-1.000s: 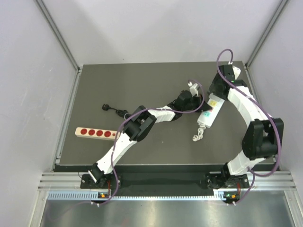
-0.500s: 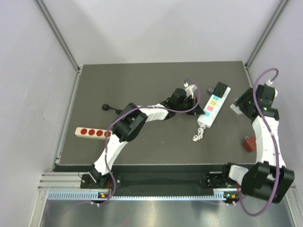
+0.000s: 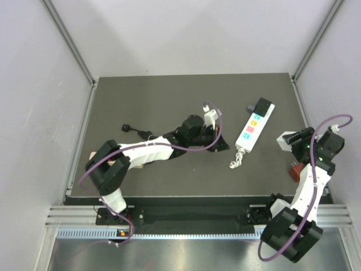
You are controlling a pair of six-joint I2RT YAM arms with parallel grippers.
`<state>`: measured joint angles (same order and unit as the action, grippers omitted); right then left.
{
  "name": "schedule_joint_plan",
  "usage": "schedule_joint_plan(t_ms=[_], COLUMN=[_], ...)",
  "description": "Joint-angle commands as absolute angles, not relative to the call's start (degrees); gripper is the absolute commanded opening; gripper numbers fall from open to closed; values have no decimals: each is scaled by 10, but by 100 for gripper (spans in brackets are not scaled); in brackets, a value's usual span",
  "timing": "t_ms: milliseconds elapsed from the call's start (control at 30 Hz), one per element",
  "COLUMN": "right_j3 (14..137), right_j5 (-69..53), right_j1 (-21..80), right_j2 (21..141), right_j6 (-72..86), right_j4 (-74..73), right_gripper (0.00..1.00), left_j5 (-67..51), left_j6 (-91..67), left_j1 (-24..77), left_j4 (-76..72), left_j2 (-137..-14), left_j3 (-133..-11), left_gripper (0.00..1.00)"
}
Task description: Pull the plug off the socket
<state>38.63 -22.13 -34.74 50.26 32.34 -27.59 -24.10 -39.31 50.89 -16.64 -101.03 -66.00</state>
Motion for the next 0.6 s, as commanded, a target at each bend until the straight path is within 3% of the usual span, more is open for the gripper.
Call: schedule_joint_plan(t_ms=[0,300,567], right_j3=[354,200,177], right_j5=[-314,-442,-492], right_j1=[-405,-542,-611], right_j2=[475,504,575], right_j6=[338,498,494], right_j4=[-201,19,101], right_gripper=[0,0,0], left_j5=[-206,-147,-107], left_j6=[-386,-413,-412], left_j1=[517,565,596], left_j4=[-146,-100,-46], left_j2=[-933,-821,-779], left_j3=[-573,-488,-477], left_gripper=[0,0,0])
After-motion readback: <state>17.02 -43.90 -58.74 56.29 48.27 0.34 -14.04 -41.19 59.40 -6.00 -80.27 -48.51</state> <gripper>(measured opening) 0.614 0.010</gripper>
